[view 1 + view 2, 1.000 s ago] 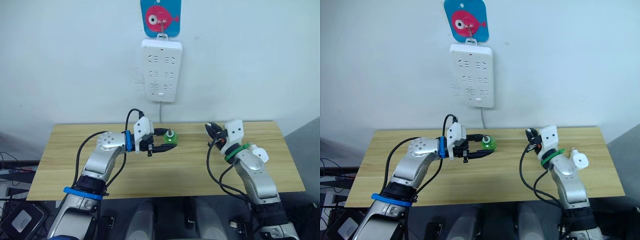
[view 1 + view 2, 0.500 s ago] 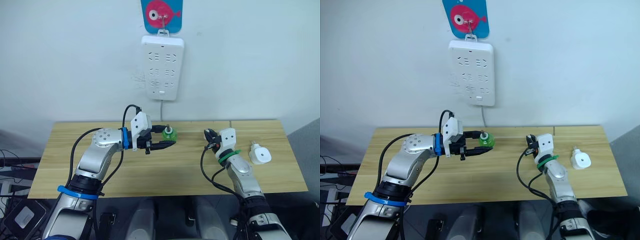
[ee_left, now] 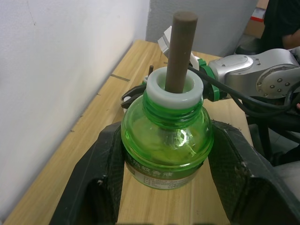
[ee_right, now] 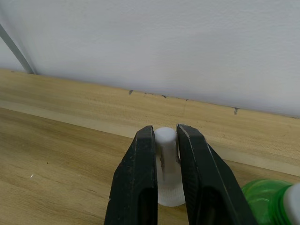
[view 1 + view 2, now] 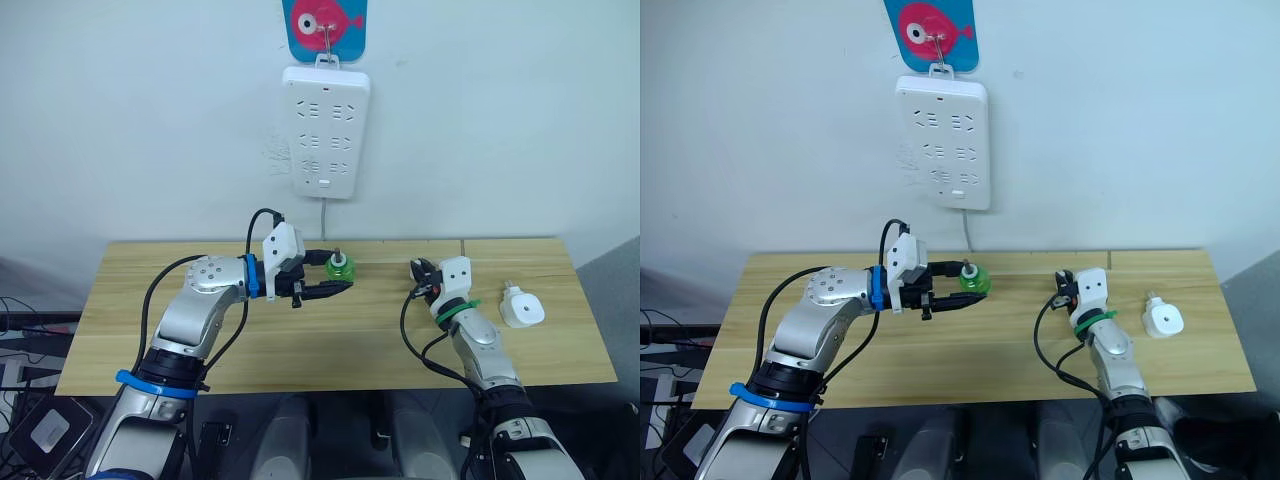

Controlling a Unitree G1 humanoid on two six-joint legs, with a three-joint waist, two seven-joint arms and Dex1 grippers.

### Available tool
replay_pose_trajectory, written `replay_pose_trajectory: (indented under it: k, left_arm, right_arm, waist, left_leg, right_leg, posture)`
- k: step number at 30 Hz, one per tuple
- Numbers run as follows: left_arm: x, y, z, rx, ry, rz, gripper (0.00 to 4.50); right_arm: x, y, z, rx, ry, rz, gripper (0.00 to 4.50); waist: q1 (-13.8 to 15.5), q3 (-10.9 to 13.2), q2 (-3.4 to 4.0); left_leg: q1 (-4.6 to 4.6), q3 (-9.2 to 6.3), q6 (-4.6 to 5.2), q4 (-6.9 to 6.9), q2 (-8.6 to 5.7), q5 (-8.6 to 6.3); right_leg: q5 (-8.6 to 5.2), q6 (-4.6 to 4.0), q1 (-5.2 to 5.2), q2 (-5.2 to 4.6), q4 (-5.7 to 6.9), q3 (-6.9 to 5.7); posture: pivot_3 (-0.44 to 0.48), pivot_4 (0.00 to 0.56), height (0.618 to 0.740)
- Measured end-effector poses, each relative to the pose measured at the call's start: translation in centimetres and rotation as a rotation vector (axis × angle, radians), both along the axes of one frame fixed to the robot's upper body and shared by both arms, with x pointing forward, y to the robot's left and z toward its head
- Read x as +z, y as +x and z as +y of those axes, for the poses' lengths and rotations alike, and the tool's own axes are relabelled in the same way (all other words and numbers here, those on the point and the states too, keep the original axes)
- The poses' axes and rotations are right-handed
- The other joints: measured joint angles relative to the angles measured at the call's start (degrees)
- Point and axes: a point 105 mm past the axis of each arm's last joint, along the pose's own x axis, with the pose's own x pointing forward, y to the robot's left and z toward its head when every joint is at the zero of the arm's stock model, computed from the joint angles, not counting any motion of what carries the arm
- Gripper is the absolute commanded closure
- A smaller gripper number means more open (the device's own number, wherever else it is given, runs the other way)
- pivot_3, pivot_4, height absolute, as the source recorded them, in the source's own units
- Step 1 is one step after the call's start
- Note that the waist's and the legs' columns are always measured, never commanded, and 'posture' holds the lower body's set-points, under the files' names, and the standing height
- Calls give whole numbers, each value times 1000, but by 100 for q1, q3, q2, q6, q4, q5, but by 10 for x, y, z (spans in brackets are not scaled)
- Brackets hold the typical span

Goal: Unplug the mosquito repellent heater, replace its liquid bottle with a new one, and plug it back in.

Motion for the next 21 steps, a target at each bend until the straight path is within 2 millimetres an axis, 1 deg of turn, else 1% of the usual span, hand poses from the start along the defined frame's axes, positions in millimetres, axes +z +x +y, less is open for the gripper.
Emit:
replay_pose_trajectory:
  k: [2, 5, 7, 9, 10, 12, 14, 16, 19, 21]
  left_arm:
    - [0, 0, 0, -1, -1, -1, 2266]
    - [0, 0, -2, -4, -6, -1, 2266]
    - [0, 0, -3, -7, -11, 0, 2266]
    - [0, -1, -4, -10, -12, 0, 2266]
    - [-1, -1, -5, -11, -12, 0, 2266]
    - [-1, -1, -5, -10, -13, 2, 2266]
    - [-2, 0, -5, -10, -17, -2, 2266]
    - [-2, 2, -6, -8, -22, -4, 2266]
    - [-3, 5, -3, 0, -21, -6, 2266]
    - [-5, 8, -1, 10, -21, -1, 2266]
  right_arm:
    - [0, 0, 0, 1, 0, 0, 2824]
    - [0, 0, 0, 8, -3, -1, 1719]
    - [1, 0, 0, 14, -7, -5, 906]
    - [6, 0, 1, 26, -15, -20, 184]
    - [10, 0, 2, 36, -18, -35, 68]
    - [22, -1, 6, 75, -22, -73, 68]
    - [39, -4, 17, 157, -22, -116, 68]
    - [54, -14, 31, 276, -49, -133, 68]
    - [70, -29, 42, 446, -86, -97, 68]
    - [86, -41, 46, 561, -88, -61, 448]
  waist:
    - [0, 0, 0]
    - [0, 0, 0]
    - [0, 0, 0]
    - [-1, 0, 0]
    - [-1, 0, 0]
    - [-2, 0, 1]
    - [-2, 0, 1]
    - [5, 0, 1]
    - [12, 0, 1]
    - [19, -1, 0]
  left_leg:
    - [0, 0, 0, 0, 0, 0]
    - [0, 0, 0, 0, 0, 0]
    - [0, 0, 0, -1, 0, 0]
    - [-1, 0, 0, -1, 0, 0]
    - [-1, 0, 0, -1, 0, 0]
    - [-1, -1, 0, -1, 0, 0]
    - [-1, -3, 0, -1, 0, 0]
    - [-5, -7, 0, -1, 0, 0]
    - [-10, -11, 0, 1, -2, 0]
    - [-10, -15, -1, 1, -2, 0]
  right_leg:
    - [0, 0, 0, 0, 0, 0]
    - [0, 0, 0, 0, -1, 0]
    - [0, 0, 0, 0, -2, 0]
    - [0, 0, 0, 0, -2, 0]
    - [0, 0, 0, 0, -3, 0]
    - [0, 0, -1, 0, -3, 0]
    - [0, 1, -1, 0, -3, -1]
    - [0, 1, -1, 0, -3, -3]
    - [0, 1, -1, 0, -9, -6]
    - [0, 1, 0, 0, -11, -9]
  posture:
    - [98, 365, 740]
    - [92, 361, 740]
    - [91, 359, 740]
    - [87, 354, 740]
    - [85, 348, 740]
    - [83, 342, 740]
    - [76, 331, 740]
    - [71, 322, 740]
    - [60, 314, 740]
    - [54, 303, 740]
